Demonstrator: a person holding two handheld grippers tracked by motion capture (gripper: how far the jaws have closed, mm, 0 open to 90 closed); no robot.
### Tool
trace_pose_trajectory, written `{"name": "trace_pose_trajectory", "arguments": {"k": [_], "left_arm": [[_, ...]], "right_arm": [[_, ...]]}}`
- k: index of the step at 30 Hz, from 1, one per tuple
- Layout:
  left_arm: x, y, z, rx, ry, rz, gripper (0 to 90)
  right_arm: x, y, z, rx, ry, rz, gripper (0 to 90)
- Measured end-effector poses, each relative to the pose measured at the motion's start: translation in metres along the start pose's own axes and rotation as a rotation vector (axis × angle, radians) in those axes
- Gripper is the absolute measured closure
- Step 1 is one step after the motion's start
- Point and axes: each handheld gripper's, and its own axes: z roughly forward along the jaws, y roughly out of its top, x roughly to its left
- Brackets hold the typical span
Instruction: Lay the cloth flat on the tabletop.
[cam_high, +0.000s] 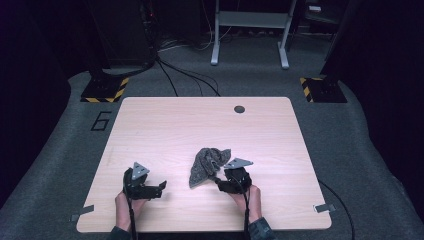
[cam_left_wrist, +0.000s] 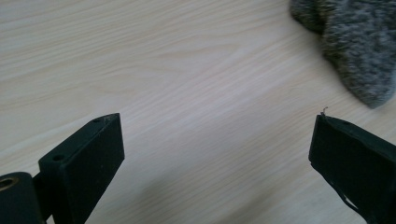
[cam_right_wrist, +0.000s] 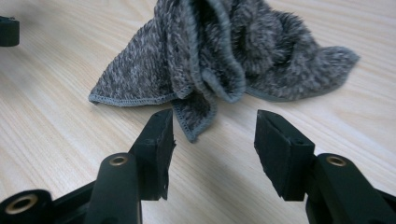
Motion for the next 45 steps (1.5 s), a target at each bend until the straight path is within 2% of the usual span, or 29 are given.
{"name": "trace_pose_trajectory", "arguments": {"k": [2, 4, 5, 6, 8, 9, 11, 13, 14, 15, 18, 20, 21, 22, 23, 24, 25, 26, 28, 30, 32, 34, 37, 39, 40, 41, 43, 45], "left_arm": [[-0.011, 0.006, 0.006, -0.004, -0.032, 0.031, 7.2], [-0.014, 0.007, 0.008, 0.000, -0.039, 0.035, 7.5], [-0.023, 0.011, 0.014, 0.012, -0.057, 0.072, 8.0], [-0.023, 0.011, 0.014, 0.012, -0.057, 0.072, 8.2], [-0.031, 0.014, 0.019, 0.028, -0.077, 0.103, 8.8], [-0.038, 0.016, 0.025, 0.039, -0.089, 0.135, 9.7], [-0.044, 0.018, 0.029, 0.045, -0.095, 0.153, 10.6], [-0.049, 0.022, 0.033, 0.059, -0.116, 0.175, 13.6], [-0.053, 0.023, 0.035, 0.050, -0.119, 0.180, 13.9], [-0.056, 0.025, 0.037, 0.050, -0.132, 0.184, 14.5], [-0.070, 0.029, 0.043, 0.065, -0.154, 0.238, 17.0], [-0.073, 0.030, 0.045, 0.069, -0.156, 0.243, 20.2], [-0.079, 0.030, 0.048, 0.076, -0.157, 0.267, 23.9], [-0.081, 0.030, 0.050, 0.082, -0.167, 0.279, 26.2], [-0.082, 0.029, 0.051, 0.084, -0.161, 0.279, 29.2], [-0.082, 0.029, 0.051, 0.087, -0.174, 0.286, 31.7], [-0.082, 0.029, 0.051, 0.081, -0.178, 0.284, 35.0], [-0.083, 0.029, 0.050, 0.072, -0.168, 0.291, 41.5], [-0.083, 0.029, 0.048, 0.081, -0.181, 0.315, 56.0], [-0.084, 0.029, 0.048, 0.077, -0.183, 0.325, 64.1], [-0.084, 0.028, 0.047, 0.076, -0.172, 0.336, 72.3], [-0.084, 0.028, 0.047, 0.075, -0.156, 0.338, 78.0], [-0.083, 0.027, 0.047, 0.077, -0.149, 0.336, 81.7], [-0.079, 0.026, 0.046, 0.069, -0.125, 0.320, 82.6], [-0.076, 0.026, 0.045, 0.073, -0.131, 0.313, 82.6], [-0.076, 0.026, 0.045, 0.073, -0.131, 0.313, 82.6], [-0.069, 0.026, 0.041, 0.064, -0.119, 0.298, 82.6], [-0.066, 0.026, 0.039, 0.052, -0.115, 0.287, 82.6]], "right_arm": [[0.004, 0.001, 0.007, 0.006, -0.013, -0.009, 47.4], [0.005, 0.001, 0.008, 0.012, -0.018, -0.009, 47.3], [0.007, 0.002, 0.010, 0.009, -0.013, -0.016, 47.3], [0.007, 0.002, 0.010, 0.009, -0.013, -0.016, 47.3], [0.009, 0.002, 0.015, 0.013, -0.014, -0.026, 47.8], [0.009, 0.002, 0.015, 0.017, -0.017, -0.044, 48.1], [0.012, 0.003, 0.017, 0.013, -0.024, -0.026, 48.6], [0.012, 0.003, 0.018, 0.022, -0.024, -0.041, 49.6], [0.010, 0.003, 0.019, 0.023, -0.026, -0.050, 50.2], [0.010, 0.003, 0.019, 0.024, -0.032, -0.040, 51.1], [0.009, 0.003, 0.021, 0.023, -0.033, -0.035, 52.9], [0.009, 0.003, 0.022, 0.024, -0.031, -0.028, 53.4], [0.010, 0.003, 0.023, 0.020, -0.030, -0.015, 54.8], [0.009, 0.003, 0.023, 0.024, -0.030, -0.023, 55.1], [0.011, 0.004, 0.024, 0.022, -0.035, -0.017, 56.2], [0.011, 0.004, 0.025, 0.019, -0.037, -0.021, 57.1], [0.010, 0.003, 0.025, 0.031, -0.031, -0.038, 58.2], [0.011, 0.003, 0.026, 0.031, -0.034, -0.035, 59.9], [0.011, 0.002, 0.028, 0.045, -0.036, -0.037, 63.2], [0.011, 0.000, 0.029, 0.049, -0.038, -0.043, 69.1], [0.012, -0.002, 0.028, 0.047, -0.040, -0.032, 76.3], [0.010, -0.002, 0.028, 0.040, -0.037, -0.044, 81.4], [0.010, -0.003, 0.027, 0.041, -0.033, -0.035, 84.7], [0.009, -0.004, 0.025, 0.029, -0.037, -0.041, 88.1], [0.007, -0.004, 0.023, 0.022, -0.039, -0.060, 88.3], [0.007, -0.004, 0.023, 0.022, -0.039, -0.060, 88.3], [0.005, -0.005, 0.017, -0.005, -0.051, -0.030, 88.7], [0.002, -0.006, 0.014, -0.002, -0.050, -0.037, 88.7]]}}
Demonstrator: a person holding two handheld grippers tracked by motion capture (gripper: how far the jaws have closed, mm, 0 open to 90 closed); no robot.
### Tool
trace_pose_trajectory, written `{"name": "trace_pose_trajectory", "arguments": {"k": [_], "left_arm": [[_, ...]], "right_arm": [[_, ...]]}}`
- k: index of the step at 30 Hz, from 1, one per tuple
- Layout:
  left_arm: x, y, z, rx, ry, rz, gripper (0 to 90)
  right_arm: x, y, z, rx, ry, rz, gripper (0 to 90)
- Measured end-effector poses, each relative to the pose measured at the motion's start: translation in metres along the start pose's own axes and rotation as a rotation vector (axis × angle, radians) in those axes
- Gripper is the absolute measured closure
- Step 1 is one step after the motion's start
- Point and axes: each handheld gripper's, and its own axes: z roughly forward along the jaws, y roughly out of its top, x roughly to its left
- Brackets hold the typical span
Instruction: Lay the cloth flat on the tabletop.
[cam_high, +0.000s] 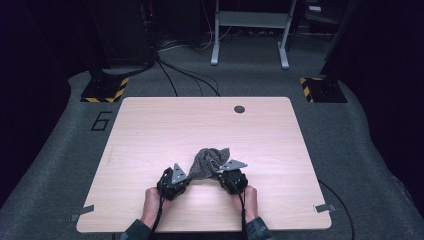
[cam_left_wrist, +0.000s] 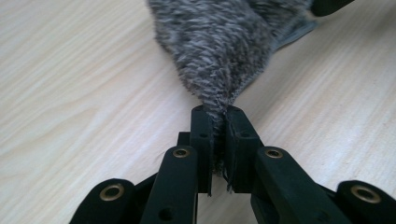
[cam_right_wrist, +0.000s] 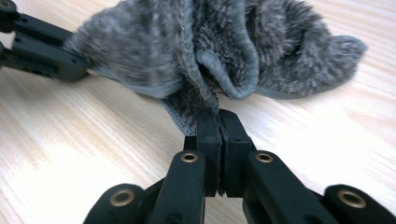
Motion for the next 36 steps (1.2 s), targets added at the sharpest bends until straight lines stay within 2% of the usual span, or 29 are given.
{"name": "trace_pose_trajectory", "arguments": {"k": [2, 3, 5, 11, 12, 20, 22, 26, 27, 28, 29, 30, 31, 32, 34, 35, 36], "left_arm": [[0.004, -0.001, -0.003, -0.005, 0.005, -0.013, 82.6], [0.008, -0.003, -0.005, -0.023, 0.019, -0.037, 82.6], [0.011, -0.003, -0.008, -0.020, 0.013, -0.040, 82.6], [0.025, -0.010, -0.017, -0.038, 0.026, -0.096, 82.6], [0.029, -0.011, -0.019, -0.038, 0.020, -0.109, 82.6], [0.043, -0.020, -0.030, -0.046, 0.055, -0.138, 82.6], [0.045, -0.019, -0.033, -0.049, 0.058, -0.142, 82.6], [0.049, -0.017, -0.040, -0.056, 0.052, -0.149, 82.5], [0.049, -0.017, -0.040, -0.056, 0.052, -0.149, 82.2], [0.050, -0.019, -0.037, -0.030, 0.031, -0.154, 80.5], [0.050, -0.019, -0.037, -0.030, 0.031, -0.154, 78.6], [0.050, -0.021, -0.034, -0.007, 0.021, -0.153, 78.6], [0.050, -0.023, -0.031, 0.015, 0.004, -0.153, 72.9], [0.049, -0.027, -0.026, 0.054, -0.014, -0.161, 59.2], [0.049, -0.030, -0.025, 0.066, -0.020, -0.164, 50.3], [0.049, -0.030, -0.025, 0.066, -0.020, -0.164, 47.8], [0.048, -0.032, -0.026, 0.067, -0.026, -0.168, 44.3]], "right_arm": [[-0.006, -0.001, -0.007, -0.017, -0.013, 0.010, 88.9], [-0.008, -0.001, -0.010, -0.020, -0.018, 0.011, 88.9], [-0.013, -0.002, -0.015, -0.028, -0.028, 0.011, 88.9], [-0.027, -0.003, -0.028, -0.048, -0.069, 0.031, 89.0], [-0.029, -0.004, -0.031, -0.045, -0.076, 0.051, 89.0], [-0.047, -0.005, -0.046, -0.058, -0.119, 0.058, 89.1], [-0.046, -0.004, -0.050, -0.060, -0.122, 0.065, 89.1], [-0.048, 0.000, -0.057, -0.079, -0.124, 0.050, 89.1], [-0.047, 0.000, -0.058, -0.080, -0.114, 0.070, 88.9], [-0.048, 0.000, -0.055, -0.056, -0.101, 0.063, 88.4], [-0.048, 0.000, -0.055, -0.056, -0.101, 0.063, 88.4], [-0.049, -0.001, -0.053, -0.041, -0.103, 0.058, 87.7], [-0.050, -0.004, -0.048, -0.022, -0.088, 0.063, 84.8], [-0.052, -0.010, -0.039, 0.018, -0.060, 0.073, 76.7], [-0.054, -0.014, -0.037, 0.035, -0.053, 0.085, 64.7], [-0.054, -0.014, -0.037, 0.035, -0.053, 0.085, 64.7], [-0.055, -0.018, -0.039, 0.030, -0.029, 0.084, 59.0]]}}
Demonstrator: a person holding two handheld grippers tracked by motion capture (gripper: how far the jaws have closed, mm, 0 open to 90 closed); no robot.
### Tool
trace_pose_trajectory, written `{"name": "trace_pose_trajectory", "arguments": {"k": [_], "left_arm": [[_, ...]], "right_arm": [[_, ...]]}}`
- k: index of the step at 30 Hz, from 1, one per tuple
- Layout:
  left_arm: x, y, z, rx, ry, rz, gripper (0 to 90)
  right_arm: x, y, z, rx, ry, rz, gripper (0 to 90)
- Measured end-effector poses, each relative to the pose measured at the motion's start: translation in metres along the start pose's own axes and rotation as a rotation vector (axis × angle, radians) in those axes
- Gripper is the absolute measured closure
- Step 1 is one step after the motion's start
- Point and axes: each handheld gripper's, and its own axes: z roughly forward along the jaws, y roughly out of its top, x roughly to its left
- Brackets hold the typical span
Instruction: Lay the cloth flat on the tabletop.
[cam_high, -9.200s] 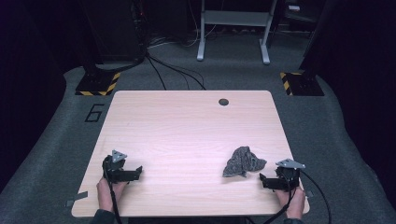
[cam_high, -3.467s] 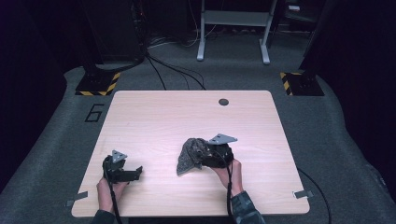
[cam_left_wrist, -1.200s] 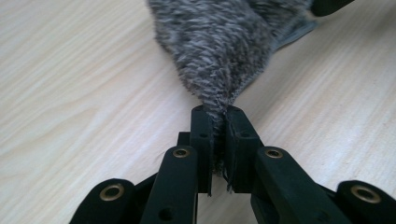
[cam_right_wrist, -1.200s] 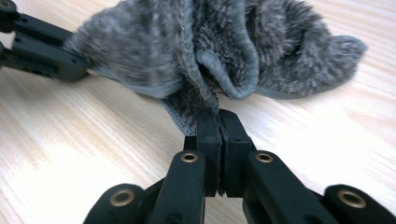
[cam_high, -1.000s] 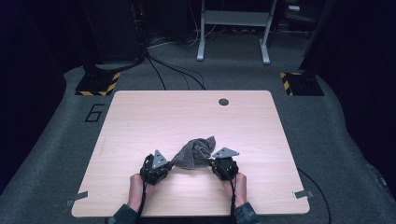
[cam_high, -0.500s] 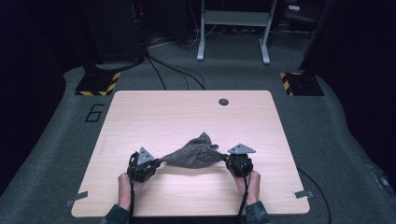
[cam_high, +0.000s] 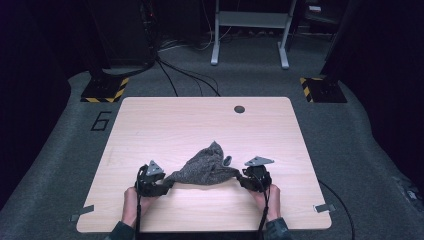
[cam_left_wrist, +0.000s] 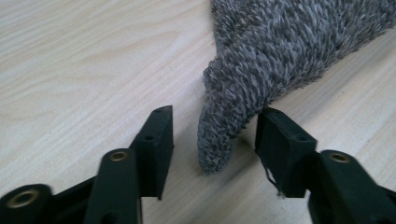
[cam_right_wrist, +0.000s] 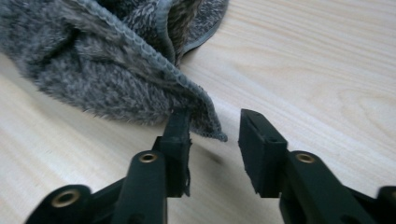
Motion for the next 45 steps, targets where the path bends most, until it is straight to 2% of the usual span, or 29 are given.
{"name": "trace_pose_trajectory", "arguments": {"k": [1, 2, 3, 6, 9, 12, 13, 14, 18, 19, 20, 24, 26, 28, 32, 35, 38, 39, 40, 41, 42, 43, 44, 45], "left_arm": [[0.000, 0.000, 0.000, 0.000, 0.000, 0.000, 43.0], [0.000, 0.000, -0.001, -0.010, 0.004, 0.001, 43.0], [0.002, 0.000, -0.003, -0.007, 0.000, -0.001, 41.6], [0.005, 0.001, -0.003, -0.007, -0.006, -0.001, 41.7], [0.004, 0.003, 0.000, -0.012, -0.006, 0.011, 51.9], [0.000, 0.006, 0.004, 0.018, -0.005, 0.045, 62.8], [0.000, 0.006, 0.004, 0.018, -0.005, 0.045, 67.3], [-0.002, 0.005, 0.005, 0.005, 0.000, 0.051, 73.3], [-0.002, 0.003, 0.004, -0.004, -0.010, 0.030, 83.7], [-0.002, 0.003, 0.004, -0.004, -0.010, 0.030, 84.8], [-0.003, 0.003, 0.001, -0.013, -0.005, 0.032, 85.4], [-0.004, 0.004, -0.004, -0.031, -0.010, 0.033, 85.7], [-0.005, 0.004, -0.006, -0.031, -0.017, 0.031, 85.9], [-0.006, 0.002, -0.006, -0.021, -0.022, 0.032, 86.0], [-0.005, -0.001, -0.001, -0.011, -0.037, 0.011, 86.4], [-0.001, 0.003, 0.003, -0.012, -0.046, 0.000, 86.8], [0.027, 0.042, 0.020, -0.036, -0.091, -0.049, 87.3], [0.027, 0.042, 0.020, -0.036, -0.091, -0.049, 87.4], [0.052, 0.093, 0.029, -0.061, -0.067, -0.061, 87.5], [0.060, 0.114, 0.029, -0.065, -0.040, -0.049, 87.5], [0.071, 0.141, 0.025, -0.087, -0.011, -0.054, 87.6], [0.080, 0.173, 0.011, -0.126, 0.025, -0.052, 87.6], [0.084, 0.193, -0.004, -0.180, 0.058, -0.045, 87.5], [0.084, 0.193, -0.004, -0.180, 0.058, -0.045, 87.6]], "right_arm": [[0.000, 0.000, 0.000, 0.000, 0.000, 0.000, 59.0], [-0.001, -0.001, -0.001, 0.008, -0.002, 0.001, 54.8], [-0.003, -0.004, -0.003, 0.011, 0.015, 0.001, 53.1], [-0.005, -0.005, -0.003, 0.016, 0.017, -0.003, 52.1], [-0.005, -0.001, 0.006, 0.023, 0.041, -0.032, 53.6], [0.000, 0.003, 0.017, 0.056, 0.026, -0.060, 65.9], [0.000, 0.003, 0.017, 0.056, 0.026, -0.060, 65.9], [0.004, 0.002, 0.019, 0.046, 0.020, -0.071, 78.2], [0.007, -0.002, 0.012, 0.018, 0.020, -0.068, 84.5], [0.008, -0.003, 0.010, 0.007, 0.022, -0.045, 84.8], [0.008, -0.004, 0.006, 0.007, 0.041, -0.058, 85.1], [0.011, -0.004, -0.002, -0.002, 0.046, -0.051, 85.6], [0.011, -0.006, -0.009, -0.007, 0.055, -0.025, 85.8], [0.012, -0.009, -0.011, -0.003, 0.066, -0.021, 85.9], [0.017, -0.015, -0.013, 0.013, 0.066, -0.012, 86.1], [0.015, -0.013, -0.011, 0.016, 0.069, 0.001, 86.5], [-0.004, 0.018, -0.003, 0.017, 0.066, 0.016, 87.8], [-0.004, 0.018, -0.003, 0.017, 0.066, 0.016, 87.8], [-0.028, 0.073, 0.006, 0.012, 0.024, 0.007, 88.2], [-0.037, 0.094, 0.008, -0.003, 0.009, 0.002, 88.3], [-0.044, 0.116, 0.006, -0.012, -0.015, 0.010, 88.4], [-0.052, 0.144, 0.000, -0.051, -0.042, 0.018, 88.4], [-0.060, 0.175, -0.014, -0.086, -0.061, 0.019, 88.4], [-0.060, 0.175, -0.014, -0.086, -0.061, 0.019, 88.4]]}}
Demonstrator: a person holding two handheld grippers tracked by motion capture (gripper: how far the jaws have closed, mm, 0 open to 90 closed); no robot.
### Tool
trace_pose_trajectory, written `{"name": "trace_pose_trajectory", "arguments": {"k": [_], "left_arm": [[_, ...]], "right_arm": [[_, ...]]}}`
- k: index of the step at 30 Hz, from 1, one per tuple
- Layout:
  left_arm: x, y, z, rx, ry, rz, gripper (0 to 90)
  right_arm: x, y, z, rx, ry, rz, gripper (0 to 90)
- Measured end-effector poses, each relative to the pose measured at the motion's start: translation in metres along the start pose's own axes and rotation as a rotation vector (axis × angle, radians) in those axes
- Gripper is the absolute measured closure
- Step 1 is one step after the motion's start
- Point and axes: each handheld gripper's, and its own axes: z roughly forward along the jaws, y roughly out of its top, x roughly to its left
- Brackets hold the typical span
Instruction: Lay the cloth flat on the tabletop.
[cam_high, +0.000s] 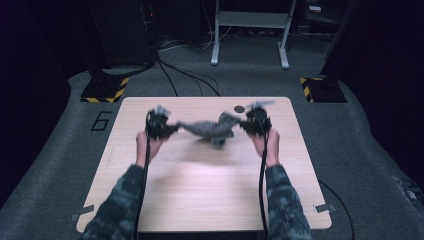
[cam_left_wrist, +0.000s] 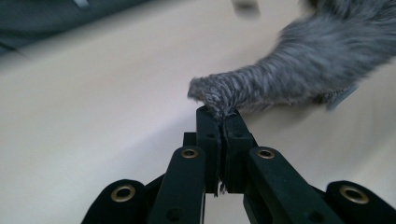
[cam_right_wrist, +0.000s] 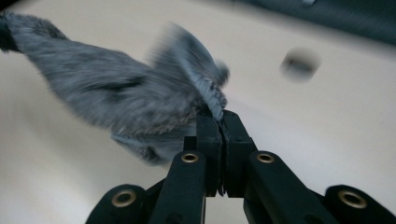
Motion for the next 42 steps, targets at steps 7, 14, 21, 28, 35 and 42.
{"name": "trace_pose_trajectory", "arguments": {"k": [7, 14, 21, 28, 35, 42], "left_arm": [[-0.027, 0.006, -0.063, -0.084, 0.034, 0.147, 87.2], [-0.044, -0.085, -0.034, 0.071, -0.053, 0.125, 86.6], [-0.060, -0.151, -0.016, 0.195, -0.141, 0.062, 83.5], [-0.063, -0.167, -0.024, 0.188, -0.174, 0.026, 74.2], [-0.059, -0.183, -0.050, 0.194, -0.178, -0.006, 52.8], [-0.050, -0.175, -0.055, 0.135, -0.117, -0.033, 32.0]], "right_arm": [[0.014, 0.021, -0.067, -0.160, 0.009, -0.024, 87.9], [0.024, -0.079, -0.038, -0.009, 0.076, -0.001, 87.5], [0.036, -0.155, -0.009, 0.132, 0.129, 0.050, 86.7], [0.040, -0.172, -0.013, 0.132, 0.150, 0.073, 83.9], [0.038, -0.187, -0.031, 0.141, 0.125, 0.085, 68.5], [0.034, -0.182, -0.048, 0.113, 0.101, 0.105, 43.7]]}}
